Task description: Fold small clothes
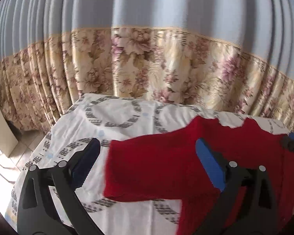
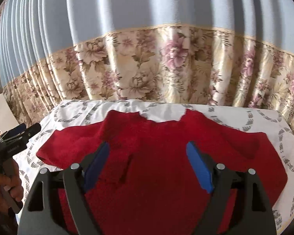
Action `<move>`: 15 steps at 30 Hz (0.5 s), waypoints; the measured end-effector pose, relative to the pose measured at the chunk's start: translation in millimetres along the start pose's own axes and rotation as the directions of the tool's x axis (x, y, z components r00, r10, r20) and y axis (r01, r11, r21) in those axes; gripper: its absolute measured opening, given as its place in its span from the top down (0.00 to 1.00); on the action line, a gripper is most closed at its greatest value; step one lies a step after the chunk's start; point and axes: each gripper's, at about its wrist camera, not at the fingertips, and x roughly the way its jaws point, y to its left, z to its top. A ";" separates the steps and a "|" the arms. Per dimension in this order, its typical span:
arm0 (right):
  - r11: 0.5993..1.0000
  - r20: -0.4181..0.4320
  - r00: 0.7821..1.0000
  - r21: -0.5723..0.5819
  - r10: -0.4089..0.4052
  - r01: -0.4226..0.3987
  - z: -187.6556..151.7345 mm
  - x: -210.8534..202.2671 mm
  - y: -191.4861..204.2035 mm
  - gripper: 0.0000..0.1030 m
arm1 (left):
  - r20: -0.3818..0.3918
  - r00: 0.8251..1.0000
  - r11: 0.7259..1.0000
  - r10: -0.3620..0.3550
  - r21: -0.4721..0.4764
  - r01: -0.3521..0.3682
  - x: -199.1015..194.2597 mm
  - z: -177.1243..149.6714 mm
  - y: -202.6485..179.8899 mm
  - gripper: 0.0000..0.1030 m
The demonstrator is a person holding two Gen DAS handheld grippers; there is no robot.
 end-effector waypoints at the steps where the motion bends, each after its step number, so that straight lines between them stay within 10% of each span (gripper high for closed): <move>1: 1.000 -0.012 1.000 -0.011 0.005 -0.005 -0.4 4.4 7.1 0.21 | -0.007 1.000 1.000 0.011 -0.003 -0.011 2.9 -0.1 4.2 0.06; 15: 0.997 -0.145 0.989 -0.070 0.016 -0.027 -24.7 68.9 60.6 0.21 | -0.029 0.998 0.998 0.056 -0.041 -0.057 18.5 0.6 46.1 0.06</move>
